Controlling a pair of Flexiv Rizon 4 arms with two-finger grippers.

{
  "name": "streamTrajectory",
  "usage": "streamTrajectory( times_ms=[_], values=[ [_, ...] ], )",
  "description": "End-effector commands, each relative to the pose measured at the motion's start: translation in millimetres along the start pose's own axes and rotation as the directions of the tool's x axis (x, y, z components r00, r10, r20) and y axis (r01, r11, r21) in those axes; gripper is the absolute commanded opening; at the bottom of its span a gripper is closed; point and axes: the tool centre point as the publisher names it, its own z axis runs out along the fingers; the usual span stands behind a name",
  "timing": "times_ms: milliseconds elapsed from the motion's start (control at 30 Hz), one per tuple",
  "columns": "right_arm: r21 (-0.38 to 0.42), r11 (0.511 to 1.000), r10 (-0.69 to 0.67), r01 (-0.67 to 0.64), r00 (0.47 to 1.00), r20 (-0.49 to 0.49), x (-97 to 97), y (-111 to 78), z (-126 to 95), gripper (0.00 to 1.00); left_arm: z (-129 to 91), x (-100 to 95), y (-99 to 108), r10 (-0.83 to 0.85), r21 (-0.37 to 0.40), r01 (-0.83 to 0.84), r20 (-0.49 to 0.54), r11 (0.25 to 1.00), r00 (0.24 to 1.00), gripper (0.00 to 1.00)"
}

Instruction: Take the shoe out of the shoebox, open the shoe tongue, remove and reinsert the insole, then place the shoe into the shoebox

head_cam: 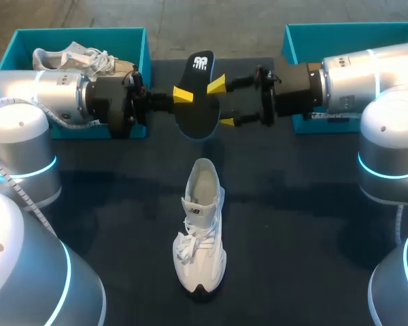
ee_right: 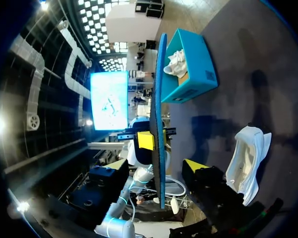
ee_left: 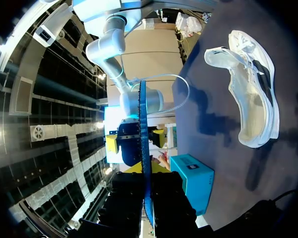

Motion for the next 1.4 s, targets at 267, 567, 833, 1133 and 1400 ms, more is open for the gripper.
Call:
streamTrajectory(
  times_ms=[267,567,833,1133,1400],
  values=[
    [0.044,0.999,0.001,-0.001,1.0,-0.002,-3.3,-0.4,15.2,0.45,3.5,1.3,-0.6,0.015,-0.006,-0.015,0.008,1.0,1.0,0.0],
    [0.05,0.999,-0.006,0.006,1.0,0.0,-3.5,-3.3,17.6,0.42,7.0,2.2,-1.9,0.017,0.001,-0.017,0.007,1.0,1.0,0.0],
    [0.044,0.999,-0.003,0.003,1.0,-0.003,-7.6,-5.2,15.9,0.34,6.1,0.3,-1.9,0.02,-0.003,-0.02,0.013,1.0,1.0,0.0],
    [0.041,0.999,-0.006,0.006,1.0,-0.01,-9.6,-5.0,14.9,0.27,6.4,0.5,-4.3,0.019,0.001,-0.019,0.015,1.0,1.0,0.0],
    [0.047,0.999,-0.011,0.011,1.0,-0.009,-8.5,-5.0,16.4,0.23,7.2,0.9,-5.5,0.019,0.005,-0.019,0.009,1.0,1.0,0.0]
  ],
)
